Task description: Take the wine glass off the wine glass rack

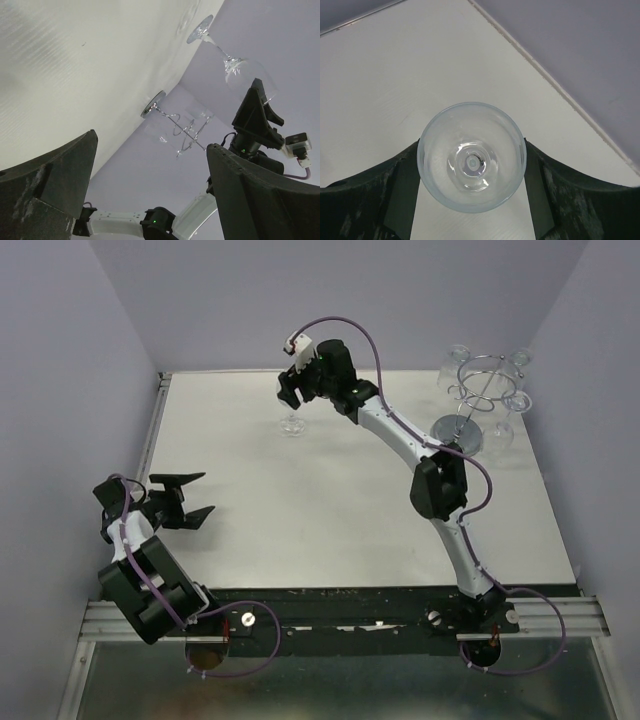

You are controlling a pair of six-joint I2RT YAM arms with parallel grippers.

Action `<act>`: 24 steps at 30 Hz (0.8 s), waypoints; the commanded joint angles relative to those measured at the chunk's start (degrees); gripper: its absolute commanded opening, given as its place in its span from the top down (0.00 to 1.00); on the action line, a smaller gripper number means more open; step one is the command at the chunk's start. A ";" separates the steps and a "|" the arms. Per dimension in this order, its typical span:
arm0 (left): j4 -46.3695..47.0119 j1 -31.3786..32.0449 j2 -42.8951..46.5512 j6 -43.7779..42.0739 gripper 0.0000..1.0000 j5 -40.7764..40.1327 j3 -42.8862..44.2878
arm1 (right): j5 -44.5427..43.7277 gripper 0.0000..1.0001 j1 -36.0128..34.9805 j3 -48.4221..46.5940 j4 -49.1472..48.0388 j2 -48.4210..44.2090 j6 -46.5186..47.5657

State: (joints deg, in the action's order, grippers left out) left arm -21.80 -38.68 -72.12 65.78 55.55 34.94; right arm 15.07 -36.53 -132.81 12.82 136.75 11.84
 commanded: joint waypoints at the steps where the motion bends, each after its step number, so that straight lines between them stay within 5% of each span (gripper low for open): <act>1: -2.37 -1.14 0.31 -1.44 0.01 -2.64 0.66 | 0.57 0.37 0.15 -2.45 -4.65 1.24 -0.23; 9: -2.28 -1.75 1.54 -1.62 0.01 -4.13 -0.92 | 0.05 0.32 0.15 -1.92 -3.50 2.73 -0.32; 12: -2.19 -2.02 1.72 -1.53 0.01 -3.96 -1.01 | -1.09 0.17 0.06 -0.96 -3.94 2.56 -0.85; 24: -1.14 -1.93 2.59 -0.56 0.01 -3.52 -1.37 | -1.62 0.00 0.15 -0.60 -2.45 -0.16 -1.64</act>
State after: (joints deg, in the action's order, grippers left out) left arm -22.98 -40.12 -71.05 64.58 52.88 34.02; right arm 14.63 -36.05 -132.79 11.44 139.00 10.92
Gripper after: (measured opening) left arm 0.989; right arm 0.995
